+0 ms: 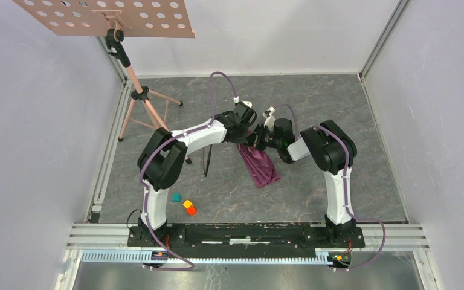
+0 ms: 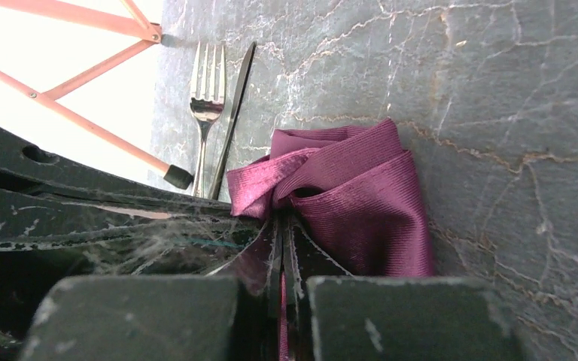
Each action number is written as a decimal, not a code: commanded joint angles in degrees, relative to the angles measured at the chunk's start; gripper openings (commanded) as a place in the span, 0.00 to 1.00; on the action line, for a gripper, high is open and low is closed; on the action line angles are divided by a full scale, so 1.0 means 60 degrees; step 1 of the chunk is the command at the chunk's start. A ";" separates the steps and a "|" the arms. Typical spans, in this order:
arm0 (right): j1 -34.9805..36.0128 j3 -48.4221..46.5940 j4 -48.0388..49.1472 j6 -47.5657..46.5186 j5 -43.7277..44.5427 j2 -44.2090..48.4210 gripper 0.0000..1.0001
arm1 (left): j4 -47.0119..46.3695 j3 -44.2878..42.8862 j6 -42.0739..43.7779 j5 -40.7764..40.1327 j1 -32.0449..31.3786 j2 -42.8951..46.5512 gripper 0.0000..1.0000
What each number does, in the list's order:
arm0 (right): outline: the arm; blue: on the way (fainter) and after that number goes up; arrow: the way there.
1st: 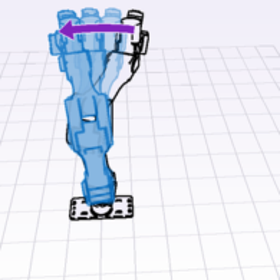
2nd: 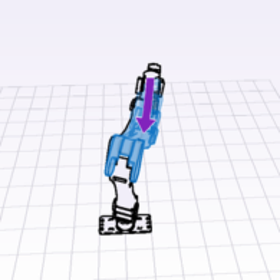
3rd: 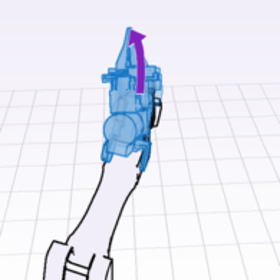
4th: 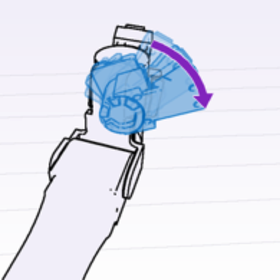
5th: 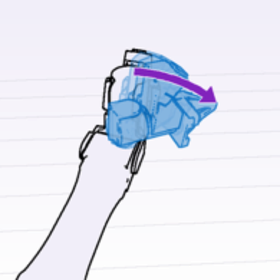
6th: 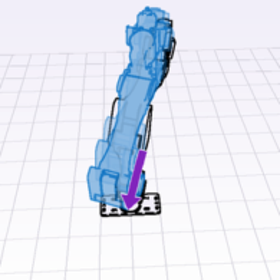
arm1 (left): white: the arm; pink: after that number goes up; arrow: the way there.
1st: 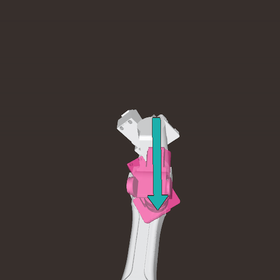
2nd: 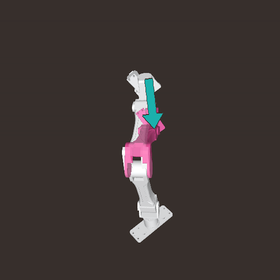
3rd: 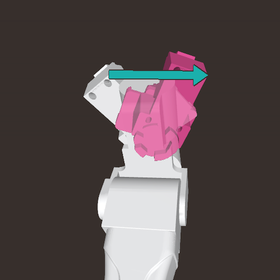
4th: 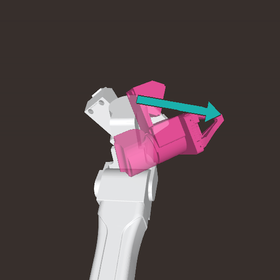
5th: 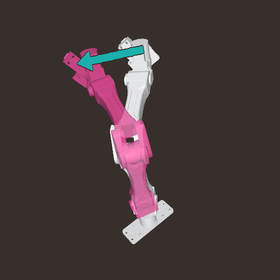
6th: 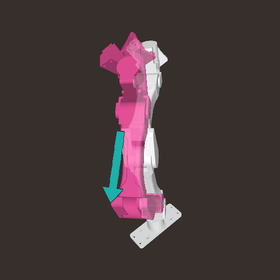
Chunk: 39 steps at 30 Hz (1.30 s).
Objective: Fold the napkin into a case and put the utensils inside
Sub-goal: Insert the folded napkin into the top corner of the smaller rectangle at the center of the board.
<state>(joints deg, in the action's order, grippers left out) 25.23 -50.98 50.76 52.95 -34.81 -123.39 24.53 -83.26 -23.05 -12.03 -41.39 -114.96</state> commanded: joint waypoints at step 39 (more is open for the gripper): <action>-0.0245 -0.0148 -0.0698 -0.0811 -0.0224 0.0887 0.13 | -0.0164 -0.0145 -0.0861 0.0647 0.0023 0.0215 0.17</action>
<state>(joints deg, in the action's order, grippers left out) 24.97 -54.30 47.07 50.92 -34.28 -123.66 24.99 -84.05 -25.43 -9.82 -41.47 -114.76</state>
